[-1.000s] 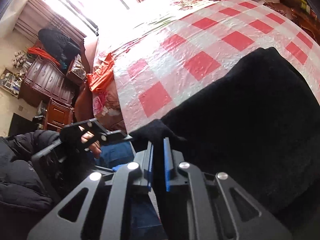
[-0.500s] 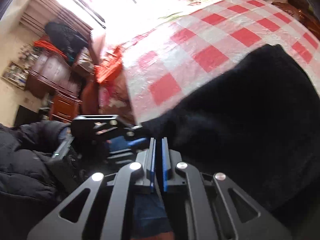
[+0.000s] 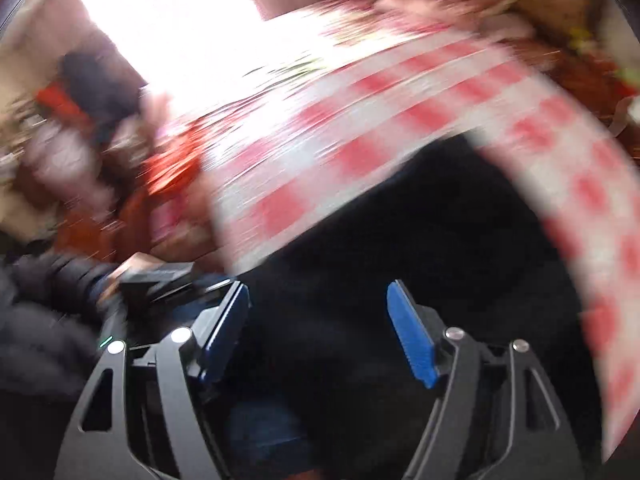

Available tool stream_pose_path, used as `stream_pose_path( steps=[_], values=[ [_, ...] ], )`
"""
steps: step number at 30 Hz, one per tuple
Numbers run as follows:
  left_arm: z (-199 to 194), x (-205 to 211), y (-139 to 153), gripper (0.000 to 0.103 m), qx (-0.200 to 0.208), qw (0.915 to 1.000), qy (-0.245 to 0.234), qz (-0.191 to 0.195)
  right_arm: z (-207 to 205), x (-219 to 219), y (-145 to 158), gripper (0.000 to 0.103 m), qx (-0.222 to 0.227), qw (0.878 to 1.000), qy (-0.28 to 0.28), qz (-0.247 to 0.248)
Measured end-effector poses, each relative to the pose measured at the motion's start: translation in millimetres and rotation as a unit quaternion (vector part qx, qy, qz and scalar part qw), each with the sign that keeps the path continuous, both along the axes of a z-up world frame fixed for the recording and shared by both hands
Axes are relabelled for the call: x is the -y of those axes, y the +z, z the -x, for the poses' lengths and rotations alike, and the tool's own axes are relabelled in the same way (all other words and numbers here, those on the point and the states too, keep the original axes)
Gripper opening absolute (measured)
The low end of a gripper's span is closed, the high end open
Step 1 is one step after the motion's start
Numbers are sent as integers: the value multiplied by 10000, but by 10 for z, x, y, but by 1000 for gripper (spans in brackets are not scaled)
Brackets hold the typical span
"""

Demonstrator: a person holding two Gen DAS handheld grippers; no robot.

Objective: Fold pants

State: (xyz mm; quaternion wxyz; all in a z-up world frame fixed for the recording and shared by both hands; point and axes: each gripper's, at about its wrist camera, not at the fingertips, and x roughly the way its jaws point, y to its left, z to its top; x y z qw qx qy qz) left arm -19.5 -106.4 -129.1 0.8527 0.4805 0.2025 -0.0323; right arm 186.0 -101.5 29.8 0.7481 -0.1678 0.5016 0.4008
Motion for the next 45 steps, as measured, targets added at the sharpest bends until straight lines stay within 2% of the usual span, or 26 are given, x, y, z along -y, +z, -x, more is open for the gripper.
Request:
stream_pose_path(
  steps=[2, 5, 6, 7, 8, 10, 11, 12, 15, 17, 20, 21, 28, 35, 37, 39, 40, 41, 42, 44, 45],
  values=[
    [-25, -14, -12, 23, -63, 9999, 73, 36, -280, -120, 52, 73, 235, 9990, -300, 242],
    [-12, -12, -31, 11, -88, 9999, -4, 114, -620, -518, -69, 72, 467, 9961, -47, 747],
    [-1, -7, -31, 5, -118, 9999, -47, 96, -686, -617, -140, 67, 384, 9957, 57, 836],
    [0, -9, -33, 3, -161, 9998, -85, 101, -784, -781, -259, 62, 120, 9955, 254, 906],
    [-15, -14, -10, 1, -168, 9997, -108, 127, -856, -881, -340, 52, -52, 9945, 403, 965],
    [-20, -28, -2, 1, -171, 9996, -145, 169, -1027, -1034, -454, 46, -298, 9922, 553, 1081],
    [-21, -37, 3, 1, -168, 9995, -171, 187, -1123, -1078, -512, 37, -551, 9912, 532, 1081],
    [-1, -27, -16, 1, -167, 9995, -185, 194, -1154, -1101, -562, 33, -715, 9898, 526, 1116],
    [26, -36, -15, 1, -183, 9992, -261, 237, -1284, -1170, -684, 36, -733, 9843, 448, 1544],
    [32, -50, -4, 1, -188, 9989, -302, 294, -1346, -1178, -737, 37, -1078, 9823, 451, 1466],
    [46, -34, -14, 0, -191, 9988, -347, 295, -1385, -1209, -825, 19, -1295, 9788, 372, 1543],
    [59, -26, -29, 0, -195, 9987, -369, 282, -1362, -1212, -814, 4, -1268, 9796, 395, 1507],
    [125, -31, 68, 0, -490, 9961, -661, 327, -1426, -1117, -729, 3, -1092, 9865, -253, 1193],
    [135, -51, 114, 0, -705, 9934, -847, 335, -1567, -1057, -574, 1, -857, 9893, -585, 1026],
    [119, -56, 122, 0, -698, 9934, -835, 372, -1540, -1109, -645, 1, -937, 9887, -452, 1075],
    [133, -44, 140, 0, -748, 9925, -876, 419, -1456, -1200, -803, 2, -1266, 9830, -113, 1322],
    [135, -38, 123, 0, -774, 9921, -905, 404, -1462, -1210, -800, 2, -1139, 9837, -126, 1387],
    [136, -33, 110, 0, -740, 9924, -910, 382, -1508, -1190, -755, 12, -1092, 9854, -237, 1286],
    [149, -32, 106, 0, -726, 9925, -893, 413, -1598, -1140, -662, 30, -1183, 9875, -410, 958],
    [132, -45, 126, 0, -738, 9925, -863, 463, -1725, -1084, -535, 55, -1340, 9883, -562, 461],
    [125, -46, 128, 0, -740, 9925, -855, 469, -1758, -1089, -538, 53, -1440, 9870, -569, 420]
  ],
)
